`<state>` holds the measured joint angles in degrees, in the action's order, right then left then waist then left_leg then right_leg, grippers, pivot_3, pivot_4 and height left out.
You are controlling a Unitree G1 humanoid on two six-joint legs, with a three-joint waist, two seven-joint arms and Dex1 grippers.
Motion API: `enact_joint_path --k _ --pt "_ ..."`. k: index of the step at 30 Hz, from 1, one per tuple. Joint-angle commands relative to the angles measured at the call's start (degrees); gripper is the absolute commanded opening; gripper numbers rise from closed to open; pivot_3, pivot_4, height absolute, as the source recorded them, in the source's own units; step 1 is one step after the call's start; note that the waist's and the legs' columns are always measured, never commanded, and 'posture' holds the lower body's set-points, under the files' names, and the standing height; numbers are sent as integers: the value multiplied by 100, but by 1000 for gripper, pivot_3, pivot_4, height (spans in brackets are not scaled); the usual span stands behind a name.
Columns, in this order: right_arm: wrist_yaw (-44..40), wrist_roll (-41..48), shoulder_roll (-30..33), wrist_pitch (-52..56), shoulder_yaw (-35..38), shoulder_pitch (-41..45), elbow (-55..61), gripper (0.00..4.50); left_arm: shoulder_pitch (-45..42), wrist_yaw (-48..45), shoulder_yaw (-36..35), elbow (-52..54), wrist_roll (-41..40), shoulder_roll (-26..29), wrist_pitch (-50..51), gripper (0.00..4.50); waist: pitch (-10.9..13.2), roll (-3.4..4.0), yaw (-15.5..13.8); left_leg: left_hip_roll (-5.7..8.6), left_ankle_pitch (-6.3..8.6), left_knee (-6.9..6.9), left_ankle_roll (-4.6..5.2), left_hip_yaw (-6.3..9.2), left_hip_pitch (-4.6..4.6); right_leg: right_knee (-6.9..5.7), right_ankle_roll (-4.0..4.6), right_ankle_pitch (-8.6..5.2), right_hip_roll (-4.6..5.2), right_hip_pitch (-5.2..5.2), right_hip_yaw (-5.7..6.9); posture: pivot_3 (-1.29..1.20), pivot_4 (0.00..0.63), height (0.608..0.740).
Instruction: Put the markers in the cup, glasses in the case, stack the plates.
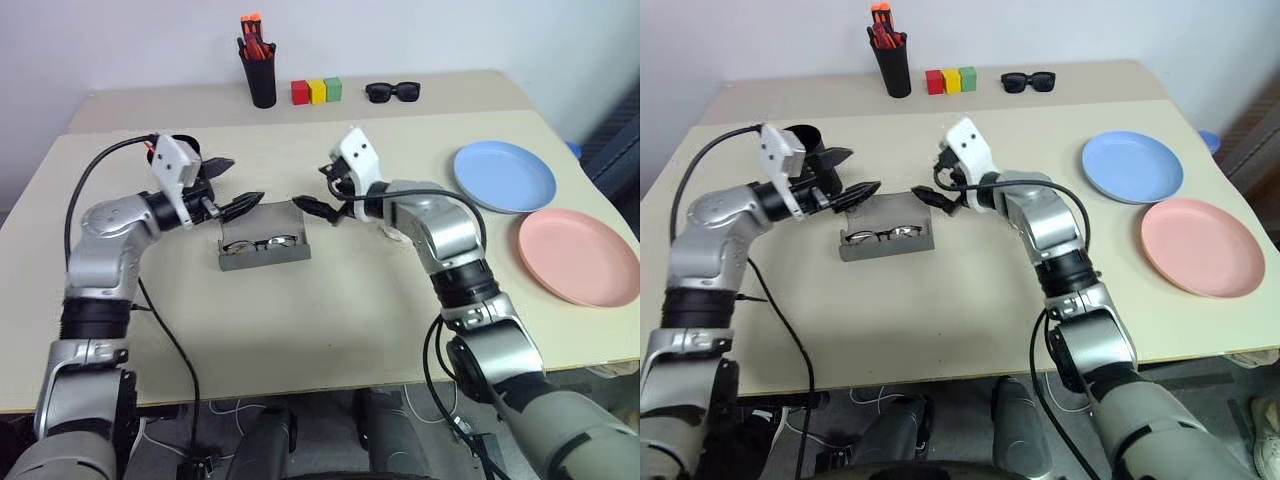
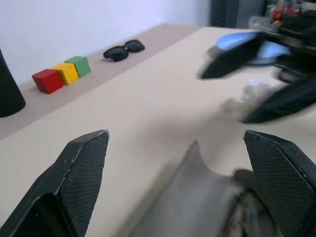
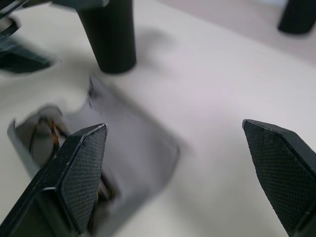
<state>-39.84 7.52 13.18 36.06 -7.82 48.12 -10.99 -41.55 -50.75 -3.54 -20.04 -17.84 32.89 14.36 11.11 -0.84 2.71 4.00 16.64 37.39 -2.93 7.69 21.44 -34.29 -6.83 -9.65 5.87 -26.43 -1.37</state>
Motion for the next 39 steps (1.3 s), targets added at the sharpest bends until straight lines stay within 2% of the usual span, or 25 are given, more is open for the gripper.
enact_joint_path --k 1,4,8,11,14,20,26,33,39 --pt "78 160 130 190 158 -88 633 4460 -486 205 2 -478 203 -79 -66 4500 0 0 16 0 0 2 0 -1 -1 -2 0 0 0 0 0 0 150 740" --pt "137 352 275 401 360 -313 1101 4500 -870 329 64 -1094 346 -295 -62 3608 0 0 -1 0 0 4 1 -1 -2 -4 0 0 0 1 0 0 150 740" --pt "-165 1042 490 529 859 -897 1981 4500 -1352 553 143 -1853 576 -573 -63 1625 -1 -2 -43 1 0 7 1 3 1 -1 -1 0 1 6 1 0 150 740" --pt "-499 1398 812 495 944 -1388 2552 4500 -1592 727 297 -2314 849 -682 -80 67 -1 -2 -53 5 2 17 6 4 4 5 -9 5 2 16 2 0 150 740" --pt "-535 1472 1017 392 899 -1583 2681 4500 -1749 785 359 -2659 1004 -747 -129 67 -1 -2 -7 4 5 32 11 -1 4 4 -13 7 2 20 1 0 150 740" --pt "-266 1560 899 373 775 -1537 2790 4500 -2093 689 611 -3536 1386 -843 52 67 -1 -2 -17 2 6 48 11 -5 1 -11 -13 8 0 23 -1 0 150 740" --pt "-123 1497 891 272 628 -1557 2779 4500 -2322 317 636 -3766 1422 -850 521 67 -1 -2 -41 5 8 59 15 -3 6 -10 -19 12 0 30 0 0 150 740" --pt "-38 1429 900 132 523 -1498 2647 4500 -2202 -304 671 -3092 1324 -695 1315 67 -1 -2 -25 5 9 60 16 -2 5 -9 -21 13 0 32 -1 0 150 740" --pt "-14 1350 915 27 432 -1434 2516 4500 -1566 -498 739 -1699 1256 -489 2086 67 -1 -2 -11 4 9 60 16 -2 3 -10 -21 13 0 30 -2 0 150 740"
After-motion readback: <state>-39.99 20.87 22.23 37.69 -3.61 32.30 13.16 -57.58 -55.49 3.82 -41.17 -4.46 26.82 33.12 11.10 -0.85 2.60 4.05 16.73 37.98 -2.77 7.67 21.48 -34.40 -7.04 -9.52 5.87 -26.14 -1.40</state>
